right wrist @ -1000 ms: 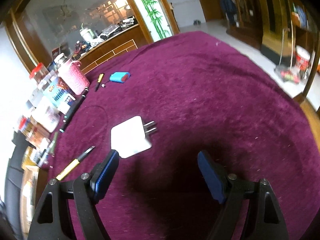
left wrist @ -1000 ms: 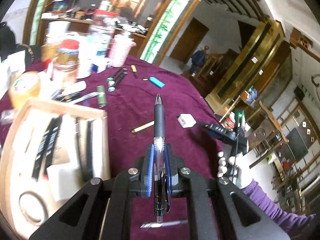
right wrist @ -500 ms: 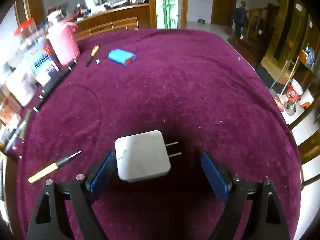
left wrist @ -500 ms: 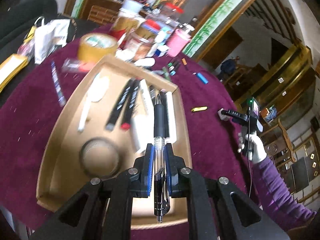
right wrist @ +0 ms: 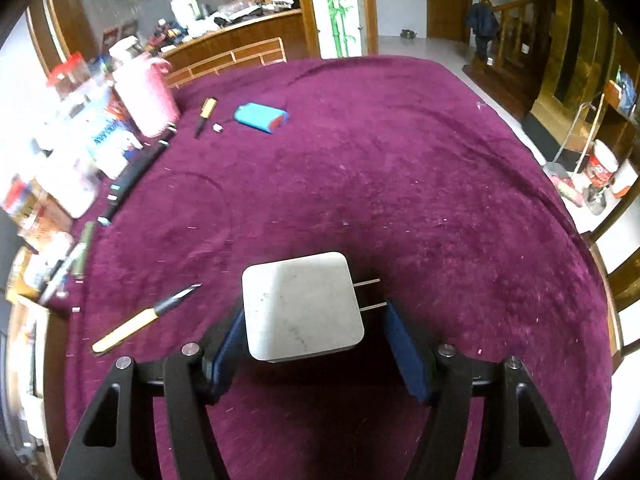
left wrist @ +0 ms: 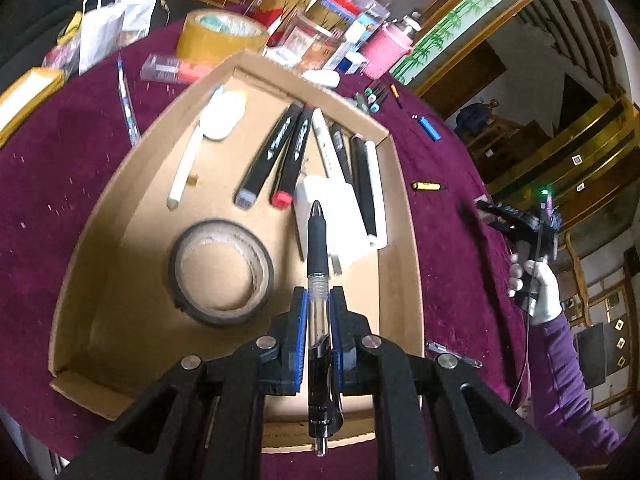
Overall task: Organize rigid objects
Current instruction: 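Carry the pen and the white charger over the tray with both tools, then release the pen into the tray with the left tool while the right tool lowers and releases the charger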
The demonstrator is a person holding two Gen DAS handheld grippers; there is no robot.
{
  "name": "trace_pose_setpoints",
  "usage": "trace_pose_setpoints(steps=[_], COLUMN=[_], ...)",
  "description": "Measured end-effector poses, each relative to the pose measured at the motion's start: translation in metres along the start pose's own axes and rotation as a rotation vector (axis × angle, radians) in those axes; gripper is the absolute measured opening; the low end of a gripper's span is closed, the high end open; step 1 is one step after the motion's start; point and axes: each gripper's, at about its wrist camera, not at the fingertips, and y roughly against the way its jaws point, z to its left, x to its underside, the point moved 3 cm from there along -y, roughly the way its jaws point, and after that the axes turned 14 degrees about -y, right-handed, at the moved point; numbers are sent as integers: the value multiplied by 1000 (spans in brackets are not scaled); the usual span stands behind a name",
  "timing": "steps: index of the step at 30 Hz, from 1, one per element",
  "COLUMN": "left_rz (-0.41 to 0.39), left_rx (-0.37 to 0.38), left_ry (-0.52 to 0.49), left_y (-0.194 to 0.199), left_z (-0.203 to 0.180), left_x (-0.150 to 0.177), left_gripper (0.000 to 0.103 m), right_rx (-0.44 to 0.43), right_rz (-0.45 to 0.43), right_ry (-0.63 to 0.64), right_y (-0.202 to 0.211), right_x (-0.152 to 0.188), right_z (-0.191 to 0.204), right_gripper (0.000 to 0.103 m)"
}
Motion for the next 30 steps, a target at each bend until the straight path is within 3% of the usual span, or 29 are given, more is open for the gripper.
trace_pose_setpoints(steps=[7, 10, 13, 15, 19, 21, 26, 30], left_rz=[38, 24, 2, -24, -117, -170, -275, -297], left_rx=[-36, -117, -110, -82, -59, -68, -135, -172], left_ry=[40, 18, 31, 38, 27, 38, 98, 139], left_y=[-17, -19, -19, -12, 25, 45, 91, 105], left_z=[13, 12, 13, 8, -1, 0, 24, 44], left_x=[-3, -11, -17, -15, -6, 0, 20, 35], left_gripper=[11, 12, 27, 46, 52, 64, 68, 68], right_rx=[-133, -201, -269, -309, -378, -405, -431, -387], right_rz=[13, 36, 70, 96, 156, 189, 264, 271], right_ry=[97, 148, 208, 244, 342, 407, 568, 667], right_y=[40, 54, 68, 74, 85, 89, 92, 83], right_x=[38, 60, 88, 106, 149, 177, 244, 281], right_z=[51, 80, 114, 132, 173, 193, 237, 256], right_gripper=[71, 71, 71, 71, 71, 71, 72, 72])
